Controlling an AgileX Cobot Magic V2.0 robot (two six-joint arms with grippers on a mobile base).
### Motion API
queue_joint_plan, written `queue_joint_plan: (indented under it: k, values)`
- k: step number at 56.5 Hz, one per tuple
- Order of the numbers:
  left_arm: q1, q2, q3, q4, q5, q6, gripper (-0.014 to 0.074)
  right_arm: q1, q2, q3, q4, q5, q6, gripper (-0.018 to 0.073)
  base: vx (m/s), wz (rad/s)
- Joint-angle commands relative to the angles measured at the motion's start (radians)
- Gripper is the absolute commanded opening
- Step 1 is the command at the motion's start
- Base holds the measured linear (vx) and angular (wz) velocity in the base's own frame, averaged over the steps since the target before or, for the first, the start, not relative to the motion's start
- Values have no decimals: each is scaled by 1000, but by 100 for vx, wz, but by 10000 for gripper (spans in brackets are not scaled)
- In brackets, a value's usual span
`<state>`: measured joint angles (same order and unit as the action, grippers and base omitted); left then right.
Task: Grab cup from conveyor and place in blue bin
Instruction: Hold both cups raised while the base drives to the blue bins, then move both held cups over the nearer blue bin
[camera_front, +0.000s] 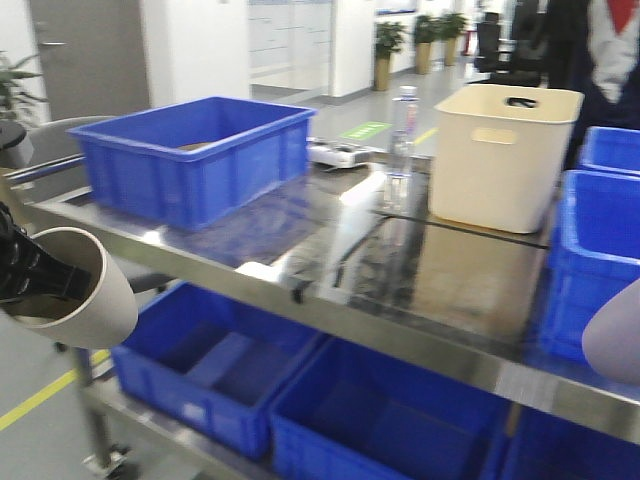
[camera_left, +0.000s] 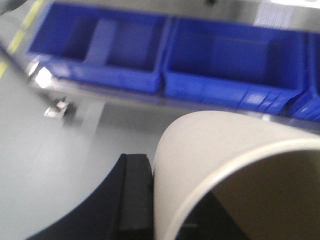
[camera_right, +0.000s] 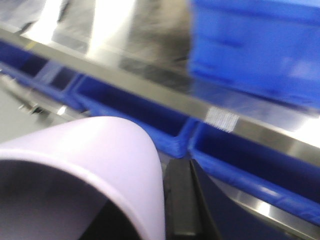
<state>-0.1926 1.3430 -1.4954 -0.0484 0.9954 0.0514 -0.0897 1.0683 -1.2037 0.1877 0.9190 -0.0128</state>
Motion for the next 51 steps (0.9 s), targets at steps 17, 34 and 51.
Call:
queue_joint_plan:
  k: [17,34,51]
  values:
    - [-4,-33,-29,-14,-68,-4,1,-3,-17,-31,5,-72,-4,-9,23,-61]
    - [-4,-33,-29,-14,-68,-4,1,-3,-17,-31,5,-71,-4,-9,21,-64]
    - [-4,-33,-29,-14,-68,-4,1,-3,-17,-31,5,-71,-4,-9,20,-39]
